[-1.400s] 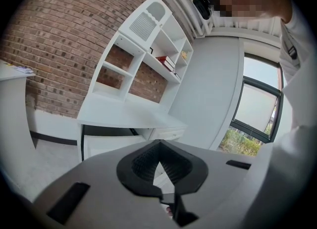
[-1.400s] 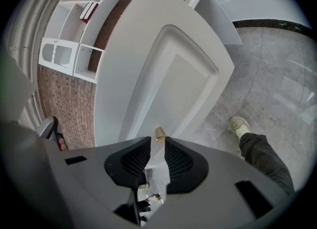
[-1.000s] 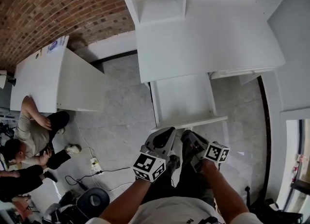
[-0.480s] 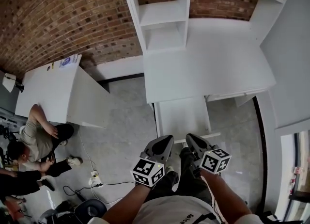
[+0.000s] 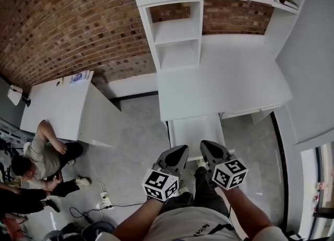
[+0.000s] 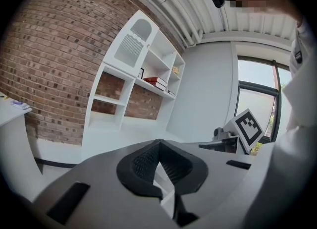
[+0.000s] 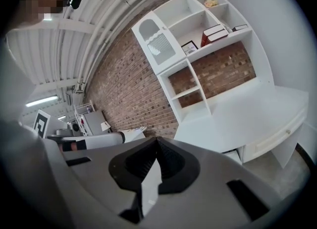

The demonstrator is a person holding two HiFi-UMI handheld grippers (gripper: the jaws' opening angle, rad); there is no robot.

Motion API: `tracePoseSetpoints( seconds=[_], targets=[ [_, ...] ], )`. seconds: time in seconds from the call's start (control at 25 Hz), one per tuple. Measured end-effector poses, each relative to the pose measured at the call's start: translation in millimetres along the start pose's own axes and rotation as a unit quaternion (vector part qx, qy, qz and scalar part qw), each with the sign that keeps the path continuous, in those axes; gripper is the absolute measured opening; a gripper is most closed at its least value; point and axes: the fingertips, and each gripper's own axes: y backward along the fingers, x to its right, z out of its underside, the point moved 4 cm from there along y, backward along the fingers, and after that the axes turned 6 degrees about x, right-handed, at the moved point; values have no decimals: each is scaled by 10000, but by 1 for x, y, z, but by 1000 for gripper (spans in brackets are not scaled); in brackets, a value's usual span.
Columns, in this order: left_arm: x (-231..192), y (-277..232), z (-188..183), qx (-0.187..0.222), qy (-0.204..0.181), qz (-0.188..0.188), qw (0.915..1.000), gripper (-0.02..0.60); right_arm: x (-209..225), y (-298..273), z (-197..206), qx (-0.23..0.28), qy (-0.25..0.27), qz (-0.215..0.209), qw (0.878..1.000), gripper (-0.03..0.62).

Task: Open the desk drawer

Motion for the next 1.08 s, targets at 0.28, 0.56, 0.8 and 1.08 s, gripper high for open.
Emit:
tracePoseSetpoints(
  seconds=[0.28,0.56,0.8,1.08],
  targets=[
    [7,-6,-22,233,-194,18,9995,9,-8,-2,-31,149,551,20,9984,17],
    [1,-6,-41,406,-358,-68,9985,9,-17,-11,-48,201,738,-36,9971,17],
    [-7,-4,-45,423,-349,-154,9984,9,-25,-17,-50,140,892,-81,9959,17],
    [-12,-3,-47,448,-304,-169,9984,9,-32,-23,-49,91,1049,-124,9944,17]
  ],
)
